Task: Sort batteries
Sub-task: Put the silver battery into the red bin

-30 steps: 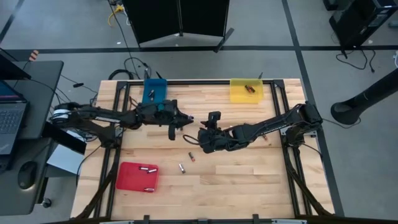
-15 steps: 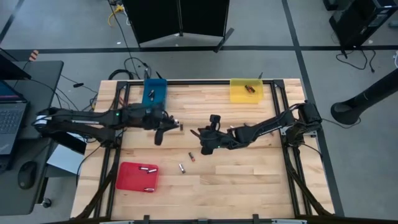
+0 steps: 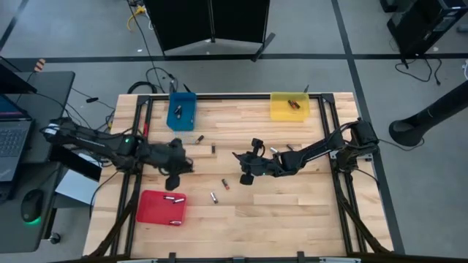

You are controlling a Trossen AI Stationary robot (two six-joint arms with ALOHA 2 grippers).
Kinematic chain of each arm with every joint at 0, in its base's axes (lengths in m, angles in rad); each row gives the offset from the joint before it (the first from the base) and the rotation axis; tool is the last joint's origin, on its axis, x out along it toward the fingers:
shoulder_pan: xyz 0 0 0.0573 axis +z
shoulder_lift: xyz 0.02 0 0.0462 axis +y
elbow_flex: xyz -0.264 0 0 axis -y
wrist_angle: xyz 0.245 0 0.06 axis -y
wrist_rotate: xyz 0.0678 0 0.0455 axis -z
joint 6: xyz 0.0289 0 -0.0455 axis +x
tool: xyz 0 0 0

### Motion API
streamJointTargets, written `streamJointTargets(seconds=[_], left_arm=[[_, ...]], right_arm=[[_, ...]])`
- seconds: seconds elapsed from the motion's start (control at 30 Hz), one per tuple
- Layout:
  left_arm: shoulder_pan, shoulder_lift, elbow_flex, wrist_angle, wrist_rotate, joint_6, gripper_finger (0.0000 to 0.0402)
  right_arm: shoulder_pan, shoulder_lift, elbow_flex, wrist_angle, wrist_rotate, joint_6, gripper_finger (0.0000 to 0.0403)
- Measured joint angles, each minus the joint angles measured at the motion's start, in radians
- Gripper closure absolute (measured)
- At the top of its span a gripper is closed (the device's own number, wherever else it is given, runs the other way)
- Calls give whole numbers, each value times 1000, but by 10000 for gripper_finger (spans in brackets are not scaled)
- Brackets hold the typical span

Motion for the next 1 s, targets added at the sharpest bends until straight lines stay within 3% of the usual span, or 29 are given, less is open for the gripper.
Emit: streamJointTargets(seconds=[0.43,0.63,1.0], left_arm=[[-318,73,5,-155,-80,-289,347],[-448,181,96,-371,-102,-401,347],[-582,418,159,-464,40,-452,347]], right_arm=[[0,0,-2,-6,0,5,393],[0,0,-2,-7,0,5,393],[1,0,-2,-15,0,11,392]])
